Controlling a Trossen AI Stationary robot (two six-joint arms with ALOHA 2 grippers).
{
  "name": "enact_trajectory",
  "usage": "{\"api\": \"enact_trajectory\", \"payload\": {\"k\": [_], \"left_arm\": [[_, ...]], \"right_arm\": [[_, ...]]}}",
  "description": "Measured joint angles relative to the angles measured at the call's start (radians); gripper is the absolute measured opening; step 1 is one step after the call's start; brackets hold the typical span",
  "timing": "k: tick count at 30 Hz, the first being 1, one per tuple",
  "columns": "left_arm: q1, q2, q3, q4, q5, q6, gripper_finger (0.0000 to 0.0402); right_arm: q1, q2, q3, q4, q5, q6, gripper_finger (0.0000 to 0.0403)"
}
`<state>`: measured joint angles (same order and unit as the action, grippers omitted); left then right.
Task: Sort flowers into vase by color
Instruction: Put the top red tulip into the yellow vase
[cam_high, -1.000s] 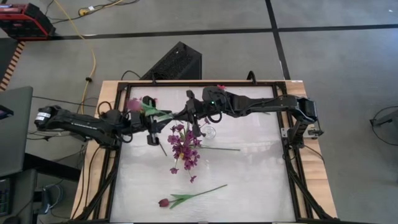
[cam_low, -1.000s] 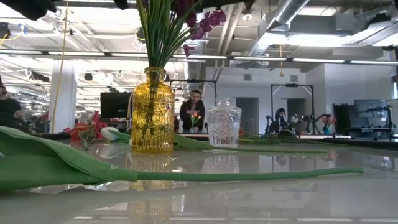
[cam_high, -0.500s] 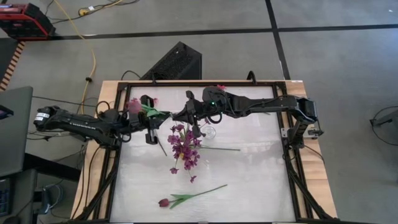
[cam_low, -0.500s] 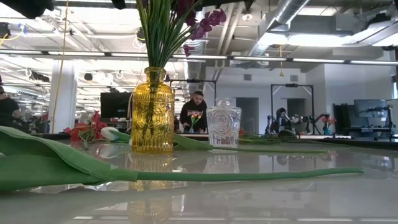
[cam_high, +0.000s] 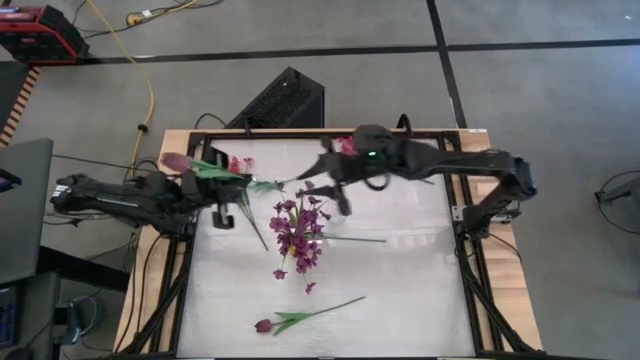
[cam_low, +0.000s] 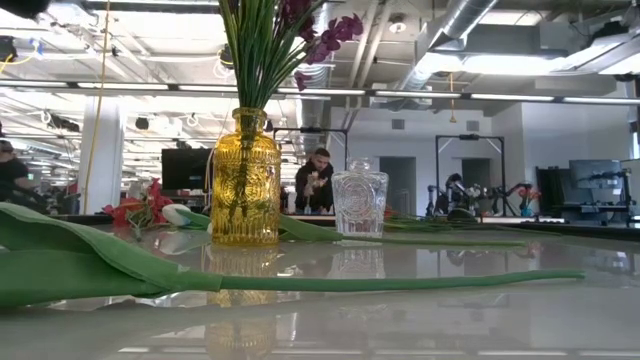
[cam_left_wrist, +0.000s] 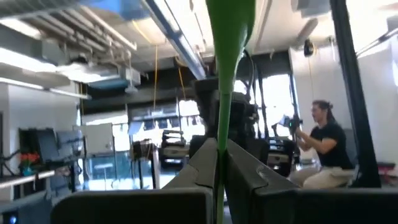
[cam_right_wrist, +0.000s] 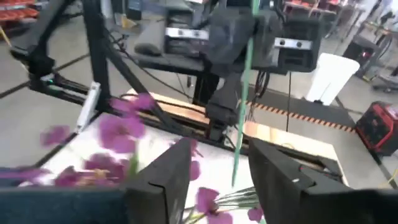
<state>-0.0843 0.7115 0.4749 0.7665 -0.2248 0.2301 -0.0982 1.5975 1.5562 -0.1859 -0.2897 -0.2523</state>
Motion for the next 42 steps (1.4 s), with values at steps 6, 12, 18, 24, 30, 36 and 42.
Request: {"api": "enact_trajectory", "payload": {"k": [6,12,18,24,30,36,42], "left_arm": [[-0.003,-0.214,0.0,-0.285,0.018,-0.054,0.0],[-0.004,-0.328,-0.01,-0.513,0.211,-0.207,0.0],[-0.019,-0.235,-0.159,-0.251,0.369,-0.25,0.0],[-0.053,-0.038,-0.314,0.162,0.337,-0.254,0.0],[-0.074,0.157,-0.343,0.401,0.315,-0.244,0.0],[-0.079,0.318,-0.34,0.566,0.308,-0.199,0.0],[-0.078,0.395,-0.337,0.651,0.261,-0.148,0.0]], "right_arm": [[0.01,-0.16,0.0,-0.244,0.001,-0.018,0.0195],[0.054,-0.25,-0.081,-0.306,0.001,0.019,0.0182],[0.103,-0.272,-0.184,-0.213,0.002,0.023,0.0171],[0.12,-0.247,-0.204,-0.199,0.003,0.024,0.0164],[0.115,-0.239,-0.204,-0.195,0.003,0.026,0.0164],[0.116,-0.239,-0.204,-0.192,0.003,0.019,0.0164],[0.116,-0.239,-0.204,-0.193,0.003,0.02,0.0164]]}}
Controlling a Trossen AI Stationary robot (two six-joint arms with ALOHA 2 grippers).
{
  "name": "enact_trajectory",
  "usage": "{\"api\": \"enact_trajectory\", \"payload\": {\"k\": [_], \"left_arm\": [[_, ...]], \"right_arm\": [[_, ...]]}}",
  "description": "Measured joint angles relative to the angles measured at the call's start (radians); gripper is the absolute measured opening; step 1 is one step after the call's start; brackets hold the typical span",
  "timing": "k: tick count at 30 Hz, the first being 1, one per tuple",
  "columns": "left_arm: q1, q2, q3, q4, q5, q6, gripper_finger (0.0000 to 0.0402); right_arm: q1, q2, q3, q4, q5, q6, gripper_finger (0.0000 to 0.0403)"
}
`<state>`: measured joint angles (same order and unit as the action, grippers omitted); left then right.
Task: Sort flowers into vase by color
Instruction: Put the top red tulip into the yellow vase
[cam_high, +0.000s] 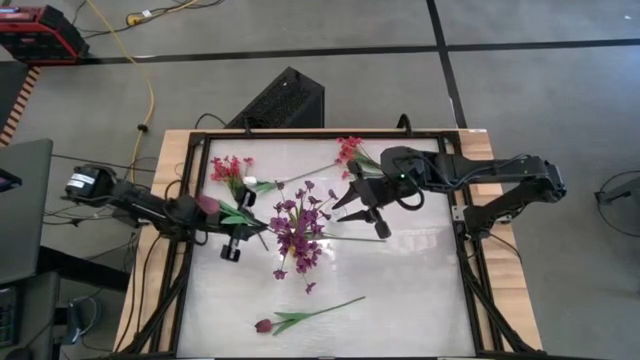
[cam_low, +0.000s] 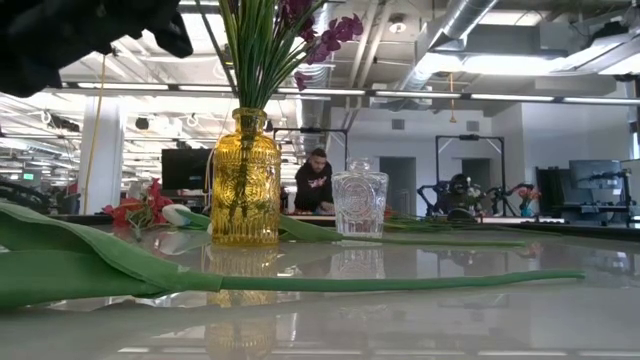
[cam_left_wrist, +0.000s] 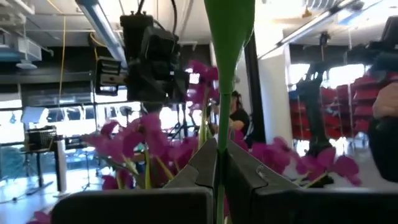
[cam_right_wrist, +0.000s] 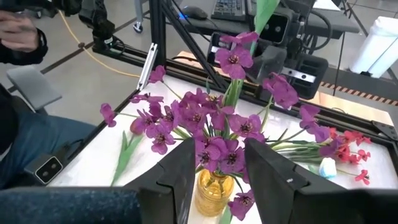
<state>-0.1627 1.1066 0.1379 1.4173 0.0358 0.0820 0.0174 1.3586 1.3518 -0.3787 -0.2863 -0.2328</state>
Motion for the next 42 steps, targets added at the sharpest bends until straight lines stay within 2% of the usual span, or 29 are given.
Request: {"api": "enact_trajectory", "payload": {"k": [10,19,42], "left_arm": [[0.0,0.008,0.035,-0.042,-0.005,0.012,0.0],[0.001,0.008,0.036,-0.065,-0.069,0.053,0.0],[0.0,0.008,0.036,-0.184,-0.072,0.018,0.0]], "right_arm": [[0.0,0.0,0.0,-0.003,0.0,0.004,0.0164],[0.002,0.0,0.001,-0.002,0.0,0.007,0.0164],[0.003,0.0,0.001,-0.003,0.0,0.007,0.0164]]}}
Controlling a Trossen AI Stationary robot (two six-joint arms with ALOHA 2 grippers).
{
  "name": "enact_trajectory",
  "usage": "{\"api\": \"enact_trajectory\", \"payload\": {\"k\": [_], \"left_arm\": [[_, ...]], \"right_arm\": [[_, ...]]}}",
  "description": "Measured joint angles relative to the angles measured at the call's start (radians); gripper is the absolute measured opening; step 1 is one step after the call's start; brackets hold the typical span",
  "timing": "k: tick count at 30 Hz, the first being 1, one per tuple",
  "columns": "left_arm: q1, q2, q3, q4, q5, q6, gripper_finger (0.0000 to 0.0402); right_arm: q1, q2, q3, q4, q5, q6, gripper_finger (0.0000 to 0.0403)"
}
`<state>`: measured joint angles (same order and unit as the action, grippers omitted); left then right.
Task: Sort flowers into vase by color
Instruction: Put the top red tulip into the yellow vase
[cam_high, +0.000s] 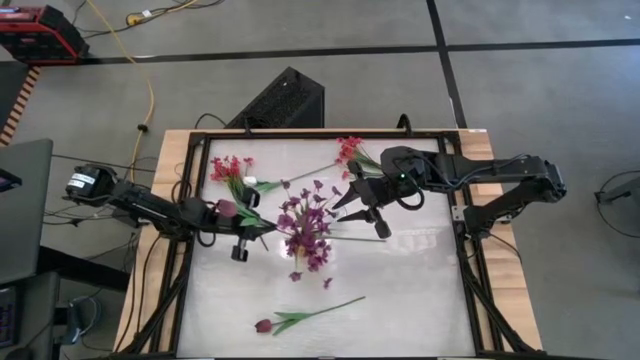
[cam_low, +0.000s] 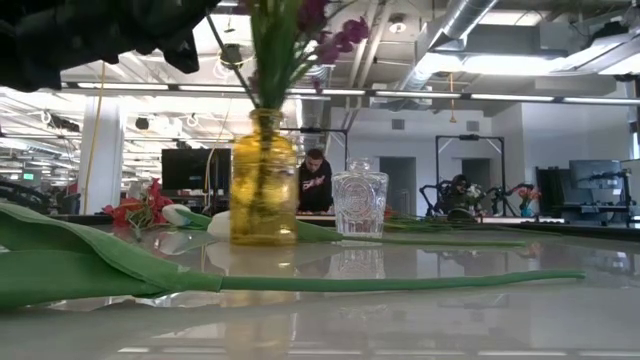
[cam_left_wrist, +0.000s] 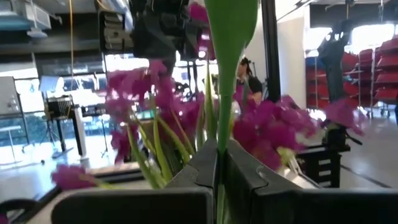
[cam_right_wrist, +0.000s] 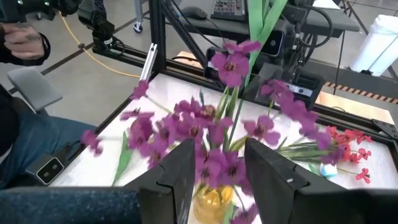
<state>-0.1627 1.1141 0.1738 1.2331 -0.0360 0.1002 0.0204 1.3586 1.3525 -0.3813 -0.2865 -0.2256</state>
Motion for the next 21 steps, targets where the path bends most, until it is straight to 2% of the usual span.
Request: {"api": "enact_trajectory", "payload": {"k": [12,21], "left_arm": [[0.001,-0.011,0.036,-0.027,-0.048,-0.028,0.0],[0.023,-0.011,0.206,-0.427,-0.04,-0.079,0.0]], "right_arm": [[0.0,0.0,0.0,0.0,0.0,0.029,0.0164],[0.022,0.0,0.0,-0.078,0.0,0.049,0.0164]]}}
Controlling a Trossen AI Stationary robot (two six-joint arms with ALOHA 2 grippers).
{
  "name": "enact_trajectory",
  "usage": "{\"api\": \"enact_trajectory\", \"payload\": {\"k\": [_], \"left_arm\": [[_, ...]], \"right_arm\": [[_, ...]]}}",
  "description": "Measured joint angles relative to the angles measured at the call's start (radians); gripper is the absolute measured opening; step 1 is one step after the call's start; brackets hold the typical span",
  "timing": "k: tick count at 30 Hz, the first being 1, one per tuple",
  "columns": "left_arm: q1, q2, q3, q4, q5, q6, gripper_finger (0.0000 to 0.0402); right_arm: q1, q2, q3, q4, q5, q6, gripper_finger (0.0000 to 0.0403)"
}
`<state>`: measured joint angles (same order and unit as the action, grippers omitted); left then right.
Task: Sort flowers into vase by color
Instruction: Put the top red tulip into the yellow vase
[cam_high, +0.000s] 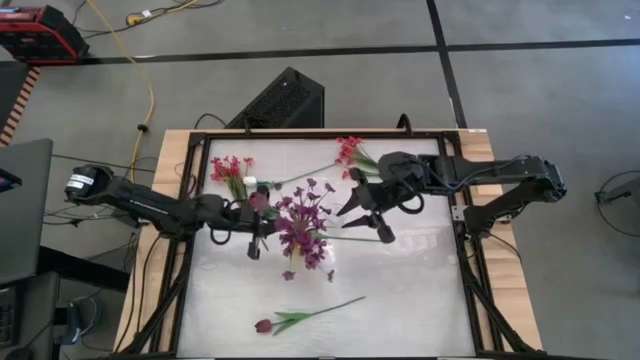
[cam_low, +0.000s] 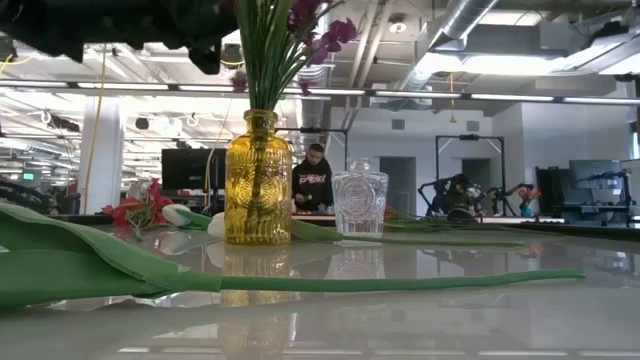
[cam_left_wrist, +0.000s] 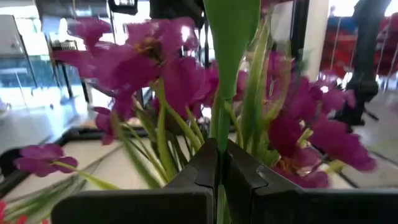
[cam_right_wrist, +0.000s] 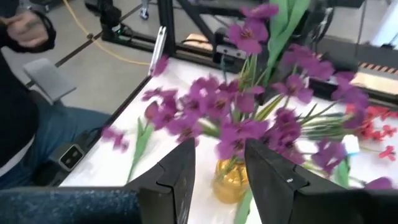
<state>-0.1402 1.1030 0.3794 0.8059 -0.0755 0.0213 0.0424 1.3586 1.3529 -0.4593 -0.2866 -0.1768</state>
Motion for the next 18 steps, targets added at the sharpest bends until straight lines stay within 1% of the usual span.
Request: {"api": "enact_trajectory", "payload": {"k": [4,6,11,18], "left_arm": [[0.0,0.0,0.065,-0.145,0.008,-0.001,0.0],[0.0,0.0,0.077,-0.178,0.009,-0.001,0.0],[0.0,0.03,0.075,-0.191,0.009,-0.025,0.0],[-0.001,0.154,0.074,-0.12,0.012,-0.042,0.0]], "right_arm": [[0.017,0.0,0.0,-0.034,0.0,-0.004,0.0164],[0.023,0.0,0.0,-0.049,0.0,-0.008,0.0164],[0.03,0.0,0.0,-0.071,0.0,-0.014,0.0164],[0.032,0.0,-0.001,-0.1,0.0,-0.015,0.0164]]}}
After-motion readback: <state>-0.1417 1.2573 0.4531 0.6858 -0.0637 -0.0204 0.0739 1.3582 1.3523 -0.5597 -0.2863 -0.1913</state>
